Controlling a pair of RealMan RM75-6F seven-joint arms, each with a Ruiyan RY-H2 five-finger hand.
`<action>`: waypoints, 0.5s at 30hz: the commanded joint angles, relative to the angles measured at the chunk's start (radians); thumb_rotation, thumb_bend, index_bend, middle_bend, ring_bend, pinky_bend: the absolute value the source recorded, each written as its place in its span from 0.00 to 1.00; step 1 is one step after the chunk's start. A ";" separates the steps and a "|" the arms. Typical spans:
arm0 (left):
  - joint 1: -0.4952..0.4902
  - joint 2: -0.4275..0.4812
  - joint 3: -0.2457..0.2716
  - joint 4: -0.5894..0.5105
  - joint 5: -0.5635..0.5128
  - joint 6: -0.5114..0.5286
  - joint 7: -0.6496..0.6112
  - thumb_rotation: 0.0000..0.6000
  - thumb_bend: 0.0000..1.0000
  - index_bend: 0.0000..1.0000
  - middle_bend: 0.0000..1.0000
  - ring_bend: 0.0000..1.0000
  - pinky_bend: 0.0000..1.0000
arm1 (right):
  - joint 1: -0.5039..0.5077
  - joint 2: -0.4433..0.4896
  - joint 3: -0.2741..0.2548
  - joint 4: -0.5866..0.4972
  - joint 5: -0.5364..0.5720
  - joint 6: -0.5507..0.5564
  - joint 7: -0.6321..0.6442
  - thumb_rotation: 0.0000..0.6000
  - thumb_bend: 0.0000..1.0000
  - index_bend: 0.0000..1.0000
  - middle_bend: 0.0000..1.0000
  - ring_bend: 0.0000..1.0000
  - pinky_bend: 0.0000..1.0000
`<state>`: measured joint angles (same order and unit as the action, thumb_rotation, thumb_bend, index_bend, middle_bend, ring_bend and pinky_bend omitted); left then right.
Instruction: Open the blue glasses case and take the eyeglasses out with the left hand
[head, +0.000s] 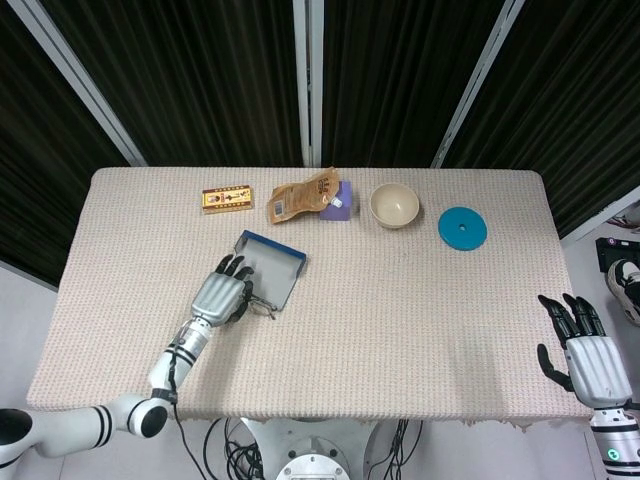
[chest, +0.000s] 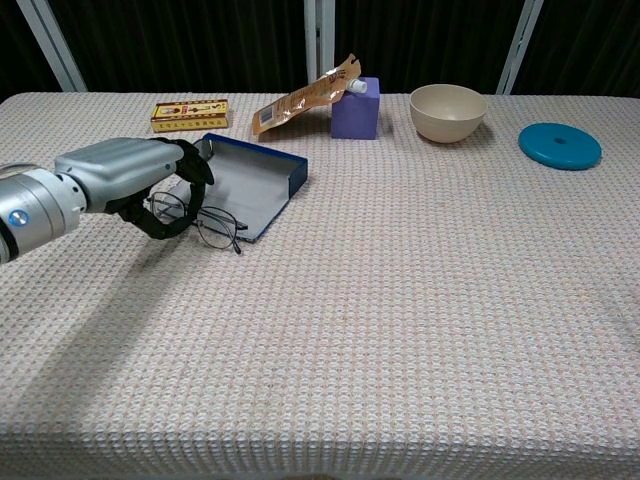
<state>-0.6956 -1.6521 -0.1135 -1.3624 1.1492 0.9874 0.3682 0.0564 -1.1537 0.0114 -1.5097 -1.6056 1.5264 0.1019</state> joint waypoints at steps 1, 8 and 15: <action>0.039 0.059 0.008 -0.082 0.005 0.040 -0.018 1.00 0.59 0.70 0.21 0.00 0.00 | 0.000 0.000 0.001 0.002 -0.001 0.003 0.003 1.00 0.48 0.00 0.15 0.00 0.03; 0.128 0.192 0.067 -0.268 0.027 0.142 0.027 1.00 0.59 0.70 0.21 0.00 0.00 | 0.006 -0.002 0.003 0.010 -0.004 -0.002 0.009 1.00 0.48 0.00 0.15 0.00 0.03; 0.158 0.231 0.132 -0.343 -0.005 0.120 0.111 1.00 0.58 0.67 0.20 0.00 0.00 | 0.012 -0.007 0.001 0.012 -0.009 -0.008 0.010 1.00 0.48 0.00 0.15 0.00 0.03</action>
<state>-0.5432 -1.4270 0.0083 -1.6926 1.1582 1.1209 0.4618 0.0680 -1.1609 0.0128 -1.4975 -1.6144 1.5187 0.1121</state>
